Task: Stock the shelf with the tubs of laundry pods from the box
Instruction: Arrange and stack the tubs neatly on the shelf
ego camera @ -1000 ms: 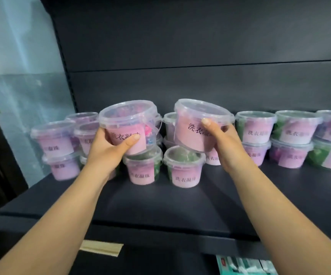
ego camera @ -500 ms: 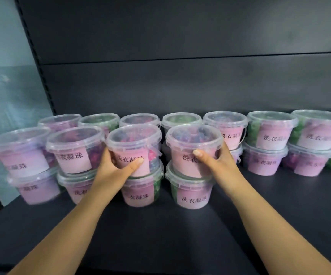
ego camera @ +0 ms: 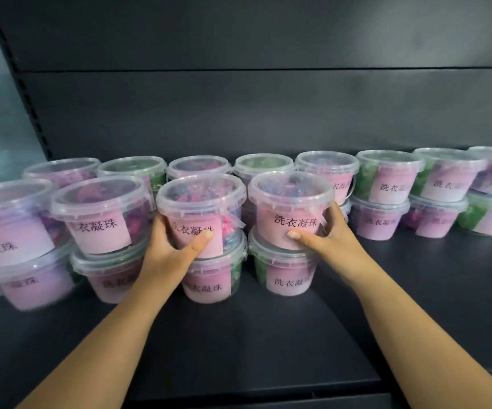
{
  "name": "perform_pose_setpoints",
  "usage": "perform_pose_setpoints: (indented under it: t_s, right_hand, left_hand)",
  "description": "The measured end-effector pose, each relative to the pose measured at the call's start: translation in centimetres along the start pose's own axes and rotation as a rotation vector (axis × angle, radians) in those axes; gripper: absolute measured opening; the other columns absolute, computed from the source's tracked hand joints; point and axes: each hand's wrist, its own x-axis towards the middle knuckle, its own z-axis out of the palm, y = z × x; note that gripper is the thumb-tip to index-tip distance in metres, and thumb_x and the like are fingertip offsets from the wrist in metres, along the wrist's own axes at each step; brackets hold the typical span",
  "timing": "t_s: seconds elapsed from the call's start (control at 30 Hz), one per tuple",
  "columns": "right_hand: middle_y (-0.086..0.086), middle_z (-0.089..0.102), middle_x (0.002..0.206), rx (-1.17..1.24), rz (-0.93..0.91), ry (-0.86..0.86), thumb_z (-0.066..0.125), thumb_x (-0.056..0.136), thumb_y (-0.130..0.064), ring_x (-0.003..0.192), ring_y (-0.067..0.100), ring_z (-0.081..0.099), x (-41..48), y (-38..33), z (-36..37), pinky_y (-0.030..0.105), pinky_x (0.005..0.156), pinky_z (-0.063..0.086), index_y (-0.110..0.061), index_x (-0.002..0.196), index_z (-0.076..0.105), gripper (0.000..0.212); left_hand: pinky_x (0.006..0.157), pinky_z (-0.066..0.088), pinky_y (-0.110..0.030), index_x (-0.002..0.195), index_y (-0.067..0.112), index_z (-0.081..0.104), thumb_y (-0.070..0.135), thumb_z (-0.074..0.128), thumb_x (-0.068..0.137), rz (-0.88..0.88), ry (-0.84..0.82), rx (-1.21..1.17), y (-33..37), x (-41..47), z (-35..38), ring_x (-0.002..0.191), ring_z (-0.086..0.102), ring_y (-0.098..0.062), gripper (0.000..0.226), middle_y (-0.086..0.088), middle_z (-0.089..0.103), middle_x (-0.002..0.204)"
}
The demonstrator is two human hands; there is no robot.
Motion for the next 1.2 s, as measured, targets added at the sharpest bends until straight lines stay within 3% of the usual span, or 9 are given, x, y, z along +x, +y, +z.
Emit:
perform_pose_setpoints:
  t_s: [0.07,0.17,0.3,0.5,0.63,0.73,0.83,1.0,1.2]
  right_hand:
    - [-0.013,0.053,0.128,0.018,-0.009,0.021,0.084,0.042,-0.037,0.119,0.005,0.053,0.0,0.2,0.0,0.035,0.103,0.044,-0.042,0.118,0.040,0.087]
    - [-0.013,0.048,0.130,0.025,-0.032,0.051,0.087,0.036,-0.045,0.124,0.008,0.048,-0.3,0.5,0.2,0.038,0.105,0.041,-0.044,0.115,0.036,0.095]
    - [-0.016,0.052,0.126,-0.065,-0.051,0.084,0.078,0.050,-0.045,0.119,0.005,0.051,-0.7,0.4,0.8,0.037,0.104,0.042,-0.041,0.116,0.039,0.077]
    - [-0.004,0.040,0.135,-0.287,-0.127,0.391,0.080,0.069,-0.023,0.125,0.009,0.039,-3.9,-1.1,2.4,0.028,0.105,0.035,-0.020,0.134,0.031,0.081]
    - [-0.003,0.040,0.134,-0.482,-0.372,0.433,0.065,0.066,-0.047,0.127,0.007,0.038,-6.3,-4.1,4.3,0.028,0.106,0.034,-0.023,0.124,0.043,0.067]
    - [-0.003,0.045,0.123,-0.567,-0.507,0.327,0.058,0.070,-0.046,0.116,-0.016,0.036,-6.4,-6.6,7.8,0.009,0.102,0.029,-0.022,0.110,0.051,0.047]
    - [-0.003,0.052,0.111,-0.637,-0.611,0.183,0.057,0.073,-0.042,0.109,-0.004,0.044,-5.9,-8.3,12.8,-0.001,0.097,0.025,-0.012,0.102,0.062,0.042]
    - [-0.005,0.062,0.107,-0.728,-0.669,-0.195,0.062,0.073,-0.044,0.103,0.001,0.047,-3.6,-11.9,21.1,0.007,0.091,0.029,-0.011,0.104,0.065,0.046]
    - [0.000,0.043,0.141,-1.030,-0.533,-0.567,0.063,0.083,-0.041,0.127,0.018,0.042,3.0,-14.5,30.2,0.028,0.102,0.034,-0.018,0.134,0.043,0.059]
  left_hand:
    - [0.094,0.038,-0.027,0.134,0.027,0.034,0.030,0.077,0.065,0.005,-0.007,-0.003,-0.2,-0.2,0.0,0.098,0.050,0.003,0.081,0.022,0.050,0.105]
    - [0.102,0.039,-0.036,0.135,0.027,0.033,0.055,0.067,0.048,0.024,0.019,0.038,-0.5,-0.5,0.1,0.115,0.051,-0.010,0.098,0.008,0.052,0.126]
    - [0.107,0.036,-0.044,0.137,0.026,0.029,0.065,0.061,0.045,0.030,0.060,0.102,-0.6,-0.6,0.3,0.124,0.046,-0.016,0.105,0.002,0.047,0.137]
    - [0.108,0.030,-0.028,0.144,0.023,0.020,0.055,0.062,0.072,0.105,-0.074,0.218,0.3,-2.0,-1.8,0.128,0.038,-0.006,0.090,0.010,0.037,0.143]
    - [0.081,0.045,-0.011,0.130,0.034,0.042,0.041,0.063,0.080,0.133,-0.013,0.182,1.4,-4.8,-7.6,0.091,0.058,0.002,0.054,0.017,0.059,0.108]
    - [0.068,0.048,-0.011,0.084,0.052,0.061,0.055,0.060,0.067,0.190,0.120,0.187,2.2,-6.2,-14.0,0.074,0.064,0.000,0.017,0.012,0.070,0.077]
    - [0.063,0.045,-0.001,0.073,0.039,0.063,0.035,0.065,0.078,0.193,0.262,0.209,2.0,-6.3,-19.4,0.063,0.061,0.009,0.007,0.024,0.067,0.064]
    - [0.061,0.044,-0.012,0.072,0.031,0.059,0.023,0.057,0.089,0.082,0.372,0.293,0.6,-7.1,-24.1,0.067,0.058,0.004,0.019,0.013,0.063,0.073]
    - [0.067,0.037,-0.007,0.075,0.032,0.057,0.025,0.063,0.085,-0.116,0.254,0.448,-2.0,-8.0,-25.8,0.078,0.055,-0.001,0.014,0.016,0.060,0.081]
